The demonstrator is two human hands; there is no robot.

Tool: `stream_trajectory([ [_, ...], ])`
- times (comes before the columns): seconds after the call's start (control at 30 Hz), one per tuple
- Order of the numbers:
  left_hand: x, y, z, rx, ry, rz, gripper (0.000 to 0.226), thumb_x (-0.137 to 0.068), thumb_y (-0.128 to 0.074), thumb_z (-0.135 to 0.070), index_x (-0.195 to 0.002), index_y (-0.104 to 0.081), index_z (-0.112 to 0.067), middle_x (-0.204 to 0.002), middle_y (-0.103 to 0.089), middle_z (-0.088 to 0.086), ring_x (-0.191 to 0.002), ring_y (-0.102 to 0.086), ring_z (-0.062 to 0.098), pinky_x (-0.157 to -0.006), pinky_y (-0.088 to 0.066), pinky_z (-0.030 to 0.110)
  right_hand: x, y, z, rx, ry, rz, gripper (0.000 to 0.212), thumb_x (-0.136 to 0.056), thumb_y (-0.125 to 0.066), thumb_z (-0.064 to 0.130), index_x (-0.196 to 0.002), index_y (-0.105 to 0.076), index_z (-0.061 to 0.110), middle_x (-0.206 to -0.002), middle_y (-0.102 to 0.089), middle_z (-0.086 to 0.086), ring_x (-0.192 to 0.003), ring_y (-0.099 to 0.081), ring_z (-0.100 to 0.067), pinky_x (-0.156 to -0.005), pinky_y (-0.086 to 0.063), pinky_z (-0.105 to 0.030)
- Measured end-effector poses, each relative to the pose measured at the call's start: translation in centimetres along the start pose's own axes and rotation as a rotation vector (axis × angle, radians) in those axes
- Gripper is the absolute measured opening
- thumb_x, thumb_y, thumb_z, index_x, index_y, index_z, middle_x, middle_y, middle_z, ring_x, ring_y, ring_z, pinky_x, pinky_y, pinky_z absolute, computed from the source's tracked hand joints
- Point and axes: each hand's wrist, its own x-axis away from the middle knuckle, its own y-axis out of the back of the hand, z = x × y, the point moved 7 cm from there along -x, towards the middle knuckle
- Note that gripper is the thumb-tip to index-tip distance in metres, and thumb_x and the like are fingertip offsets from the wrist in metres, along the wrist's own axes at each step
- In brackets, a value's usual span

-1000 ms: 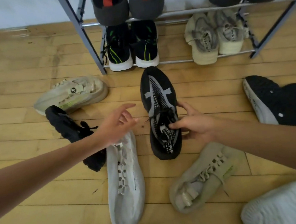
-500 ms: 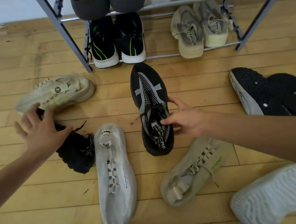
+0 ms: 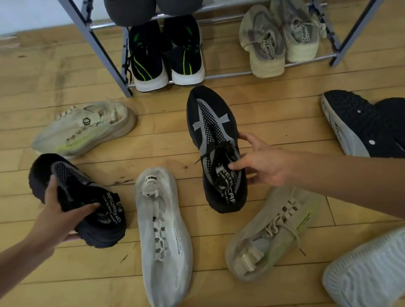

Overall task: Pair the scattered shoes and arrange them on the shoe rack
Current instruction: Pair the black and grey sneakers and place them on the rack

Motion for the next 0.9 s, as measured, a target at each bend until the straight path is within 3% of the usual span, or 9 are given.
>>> stream_trajectory([
  [0.2,0.2,-0.7,-0.3,0.008,-0.057,-0.021,0.089,-0.080,-0.071,-0.002,-0.146,-0.022,-0.036,-0.140,-0.043,0.011,-0.100,-0.051,0.025,-0.058,-0.051,0.030,0.0,0.0,-0.2,-0.010,-0.002,0.009,0.080,-0.082,-0.058,-0.012,-0.138,-0.034,0.039,-0.114,-0.062,-0.013,-0.096,-0.059,-0.027,-0.073,-0.051,-0.044],
  [0.33,0.0,-0.4,0.0,0.009,-0.050,-0.029,0.089,-0.079,-0.072,-0.002,-0.144,-0.022,-0.035,-0.136,-0.047,0.010,-0.099,-0.053,0.024,-0.057,-0.052,0.031,-0.1,0.1,-0.2,-0.005,0.002,0.015,0.081,-0.081,-0.058,-0.012,-0.139,-0.034,0.041,-0.117,-0.062,-0.014,-0.103,-0.059,-0.029,-0.078,-0.050,-0.046],
  [0.77,0.0,-0.4,0.1,0.063,-0.036,-0.020,0.089,-0.077,-0.072,0.002,-0.143,-0.024,-0.035,-0.139,-0.044,0.009,-0.103,-0.052,0.025,-0.053,-0.051,0.030,-0.4,0.2,-0.7,0.012,-0.002,0.004,0.078,-0.081,-0.059,-0.013,-0.135,-0.037,0.039,-0.111,-0.065,-0.015,-0.096,-0.062,-0.029,-0.068,-0.050,-0.041],
  [0.83,0.3,0.0,-0.1,0.059,-0.063,-0.047,0.090,-0.076,-0.074,0.002,-0.142,-0.026,-0.034,-0.138,-0.045,0.008,-0.108,-0.052,0.027,-0.059,-0.055,0.035,-0.5,0.1,-0.8,0.006,-0.003,0.006,0.078,-0.081,-0.059,-0.013,-0.135,-0.037,0.039,-0.111,-0.065,-0.016,-0.099,-0.061,-0.030,-0.071,-0.050,-0.043],
  [0.9,0.9,0.7,-1.0,0.027,-0.155,-0.096,0.090,-0.074,-0.075,0.002,-0.141,-0.027,-0.034,-0.137,-0.046,0.008,-0.117,-0.049,0.027,-0.080,-0.055,0.049,-0.4,0.1,-0.7,-0.005,-0.003,0.017,0.078,-0.081,-0.058,-0.014,-0.134,-0.037,0.039,-0.112,-0.064,-0.017,-0.100,-0.061,-0.030,-0.072,-0.051,-0.043],
])
